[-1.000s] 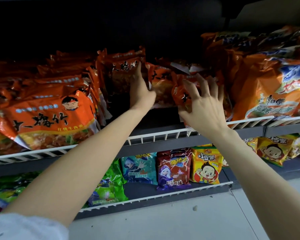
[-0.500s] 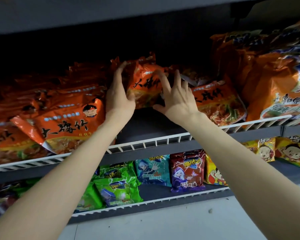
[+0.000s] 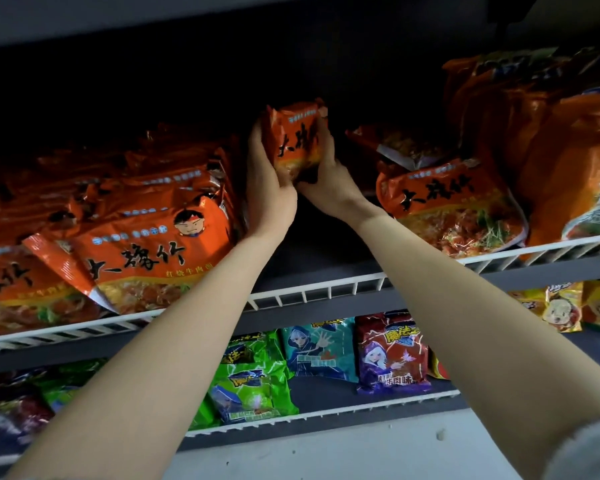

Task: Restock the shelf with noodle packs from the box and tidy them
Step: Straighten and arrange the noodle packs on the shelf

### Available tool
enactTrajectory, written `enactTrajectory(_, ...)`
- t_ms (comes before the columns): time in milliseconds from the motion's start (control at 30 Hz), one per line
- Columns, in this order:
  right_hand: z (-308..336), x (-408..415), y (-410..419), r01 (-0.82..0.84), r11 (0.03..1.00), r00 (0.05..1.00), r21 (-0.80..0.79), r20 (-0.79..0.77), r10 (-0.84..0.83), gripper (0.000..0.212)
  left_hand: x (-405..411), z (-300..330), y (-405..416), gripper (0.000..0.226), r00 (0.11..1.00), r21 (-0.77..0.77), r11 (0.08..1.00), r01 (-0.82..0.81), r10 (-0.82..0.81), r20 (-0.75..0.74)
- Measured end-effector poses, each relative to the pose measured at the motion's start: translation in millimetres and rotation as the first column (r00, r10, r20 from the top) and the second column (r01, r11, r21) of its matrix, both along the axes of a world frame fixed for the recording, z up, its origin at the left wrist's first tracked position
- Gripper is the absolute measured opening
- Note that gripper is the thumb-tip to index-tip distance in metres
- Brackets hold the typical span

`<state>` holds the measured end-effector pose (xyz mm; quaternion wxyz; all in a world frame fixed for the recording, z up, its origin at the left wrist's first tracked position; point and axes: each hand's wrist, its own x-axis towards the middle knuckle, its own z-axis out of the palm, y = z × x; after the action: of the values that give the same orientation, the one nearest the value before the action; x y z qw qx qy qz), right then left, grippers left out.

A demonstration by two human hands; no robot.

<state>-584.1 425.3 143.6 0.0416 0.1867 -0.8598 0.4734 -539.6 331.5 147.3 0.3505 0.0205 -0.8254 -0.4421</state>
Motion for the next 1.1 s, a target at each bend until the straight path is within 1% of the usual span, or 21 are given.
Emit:
enactTrajectory(33, -0.2, -1.3, 2.2, 0.013, 1.0, 1.0, -0.023, 0.021, -0.013, 0.104, -2.9, -4.0, -1.7, 0.077, 1.0, -0.035, 0.999, 0.008, -0.008, 0.008)
enactTrajectory(67, -1.2, -2.8, 4.4, 0.032, 0.999, 0.999, -0.022, 0.043, -0.031, 0.104, -6.2, -7.6, -3.3, 0.078, 0.999, -0.081, 0.996, -0.022, 0.025, 0.037)
enactTrajectory(133, -2.8, -5.0, 7.4, 0.042, 0.999, 0.997, 0.028, 0.066, -0.043, 0.102, -13.2, -14.1, -7.2, 0.084, 0.979, -0.257, 0.951, -0.172, 0.195, 0.066)
enactTrajectory(167, -3.0, -4.9, 8.9, 0.034, 0.997, 0.998, 0.069, 0.057, -0.038, 0.101, -15.2, -15.8, -8.0, 0.087, 0.96, -0.371, 0.895, -0.249, 0.279, 0.028)
enactTrajectory(200, -3.1, -4.1, 10.2, 0.036, 0.992, 0.998, 0.122, 0.037, -0.041, 0.099, -18.6, -16.8, -9.1, 0.088, 0.941, -0.479, 0.818, -0.317, 0.335, -0.05)
enactTrajectory(267, -4.1, -2.8, 12.3, 0.053, 0.969, 0.999, 0.241, -0.012, -0.052, 0.094, -24.8, -15.0, -10.4, 0.083, 0.907, -0.661, 0.629, -0.409, 0.36, -0.219)
enactTrajectory(300, -5.6, -2.9, 13.2, 0.066, 0.954, 0.998, 0.293, -0.032, -0.059, 0.092, -26.8, -12.6, -9.4, 0.078, 0.899, -0.745, 0.519, -0.419, 0.352, -0.261)
enactTrajectory(333, -7.5, -3.1, 14.0, 0.079, 0.936, 0.997, 0.343, -0.046, -0.067, 0.09, -29.8, -11.0, -8.6, 0.073, 0.906, -0.819, 0.423, -0.387, 0.341, -0.251)
enactTrajectory(367, -9.6, -3.2, 14.6, 0.09, 0.916, 0.996, 0.39, -0.057, -0.074, 0.089, -32.2, -9.2, -6.6, 0.068, 0.919, -0.873, 0.365, -0.323, 0.343, -0.196)
enactTrajectory(400, -12.4, -4.0, 14.6, 0.098, 0.896, 0.995, 0.433, -0.069, -0.076, 0.088, -35.2, -7.6, -5.0, 0.064, 0.922, -0.906, 0.332, -0.262, 0.365, -0.133)
enactTrajectory(433, -14.6, -4.5, 14.4, 0.105, 0.875, 0.994, 0.473, -0.084, -0.074, 0.089, -39.2, -6.5, -5.0, 0.062, 0.916, -0.922, 0.319, -0.221, 0.392, -0.084)
enactTrajectory(467, -16.8, -5.4, 13.2, 0.112, 0.856, 0.993, 0.504, -0.098, -0.072, 0.09, -43.6, -5.7, -6.3, 0.062, 0.911, -0.922, 0.33, -0.204, 0.41, -0.055)
enactTrajectory(533, -19.5, -8.0, 10.3, 0.112, 0.847, 0.992, 0.519, -0.104, -0.067, 0.093, -51.7, -8.0, -9.9, 0.066, 0.923, -0.895, 0.416, -0.161, 0.384, 0.012)
enactTrajectory(600, -19.2, -10.3, 7.4, 0.091, 0.892, 0.996, 0.443, -0.064, -0.07, 0.094, -55.6, -10.9, -13.0, 0.075, 0.941, -0.853, 0.515, -0.082, 0.322, 0.104)
enactTrajectory(667, -17.3, -10.7, 7.3, 0.084, 0.941, 0.996, 0.327, -0.038, -0.075, 0.091, -56.0, -13.1, -13.9, 0.091, 0.951, -0.823, 0.567, -0.031, 0.27, 0.151)
enactTrajectory(700, -16.6, -9.9, 8.3, 0.099, 0.945, 0.995, 0.313, -0.059, -0.084, 0.089, -56.3, -13.7, -14.1, 0.099, 0.955, -0.808, 0.589, -0.008, 0.244, 0.169)
enactTrajectory(733, -16.0, -7.8, 10.1, 0.121, 0.935, 0.991, 0.334, -0.099, -0.093, 0.087, -56.6, -14.5, -14.6, 0.104, 0.957, -0.796, 0.605, 0.012, 0.223, 0.184)
enactTrajectory(833, -11.3, -1.2, 17.3, 0.163, 0.875, 0.975, 0.457, -0.211, -0.071, 0.076, -59.6, -14.3, -16.1, 0.107, 0.949, -0.783, 0.62, 0.051, 0.214, 0.231)
enactTrajectory(900, -3.5, 4.7, 20.2, 0.219, 0.803, 0.949, 0.555, -0.313, -0.042, 0.063, -62.3, -12.0, -17.4, 0.103, 0.942, -0.779, 0.621, 0.081, 0.208, 0.263)
enactTrajectory(1000, 15.9, 11.6, 30.7, 0.378, 0.733, 0.863, 0.566, -0.503, -0.057, 0.041, -61.0, -11.5, -20.4, 0.099, 0.951, -0.792, 0.605, 0.08, 0.193, 0.243)
enactTrajectory(1100, 37.0, 8.4, 56.3, 0.521, 0.657, 0.793, 0.545, -0.594, -0.137, 0.039, -53.7, -11.7, -15.4, 0.098, 0.96, -0.83, 0.558, 0.004, 0.23, 0.159)
